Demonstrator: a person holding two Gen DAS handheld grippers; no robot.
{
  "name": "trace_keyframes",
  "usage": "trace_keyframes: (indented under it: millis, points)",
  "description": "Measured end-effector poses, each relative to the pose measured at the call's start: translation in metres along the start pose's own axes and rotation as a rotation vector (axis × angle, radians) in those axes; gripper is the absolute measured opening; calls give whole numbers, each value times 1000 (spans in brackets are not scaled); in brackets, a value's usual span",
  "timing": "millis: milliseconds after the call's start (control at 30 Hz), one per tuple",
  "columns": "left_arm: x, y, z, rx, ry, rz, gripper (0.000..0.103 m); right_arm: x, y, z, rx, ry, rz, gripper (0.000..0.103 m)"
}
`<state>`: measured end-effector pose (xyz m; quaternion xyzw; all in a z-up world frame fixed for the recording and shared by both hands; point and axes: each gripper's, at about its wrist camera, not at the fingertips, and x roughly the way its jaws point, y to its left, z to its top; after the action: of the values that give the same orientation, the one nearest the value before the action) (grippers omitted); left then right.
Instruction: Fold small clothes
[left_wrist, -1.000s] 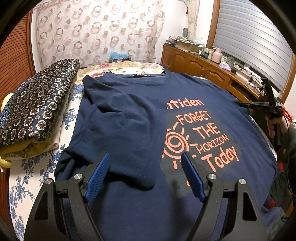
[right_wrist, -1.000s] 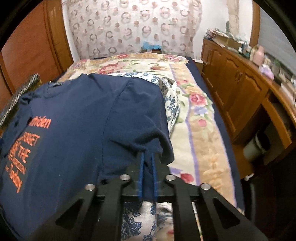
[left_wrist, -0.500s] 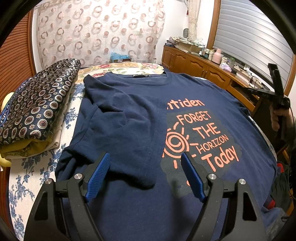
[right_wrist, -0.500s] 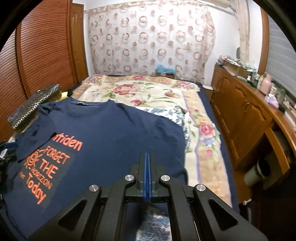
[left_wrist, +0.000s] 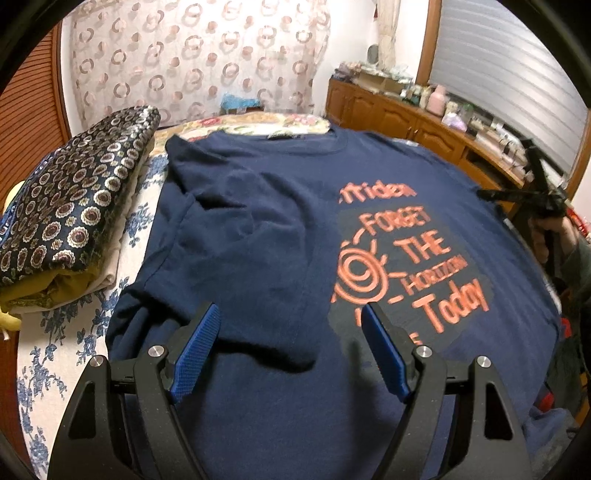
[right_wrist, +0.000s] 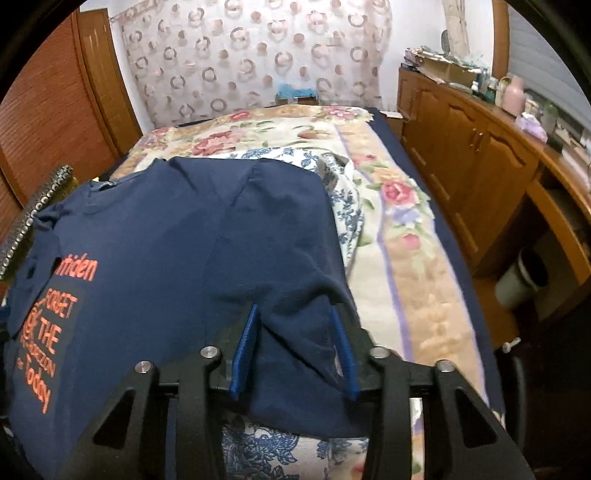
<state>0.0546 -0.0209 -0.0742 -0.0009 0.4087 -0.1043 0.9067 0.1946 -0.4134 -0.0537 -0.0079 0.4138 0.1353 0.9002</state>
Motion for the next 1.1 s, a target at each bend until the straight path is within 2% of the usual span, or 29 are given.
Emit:
trace_keyframes:
  millis: [67,133,167,300,400,567,667,867,1067,1100]
  points:
    - [4,0,0,-3,18,1,80,-1,1,-2,-19,-11,-31,27]
    - [7,0,-1,-3,34,5,80,-4,2,-3,-52,-22,-77,8]
    - [8,0,-1,-2,41,7,80,-5,6,3,-61,-23,-79,4]
    - [9,-2,-1,13,46,14,81,-7,19,6,-94,-41,-94,3]
    - [10,-4,-2,26,53,16,83,-15,28,9,-105,-87,-98,2]
    - [14,-7,0,55,65,35,86,-42,60,10,-180,-183,-55,2]
    - [16,-10,1,71,72,47,87,-57,99,8,-268,-221,0,2]
    - [17,-10,1,75,75,44,88,-39,159,-22,-388,-141,94,2]
    - [18,-11,2,78,75,47,89,-13,164,-40,-374,-82,86,3]
    - [18,-11,1,78,75,48,89,-12,163,-41,-368,-75,83,5]
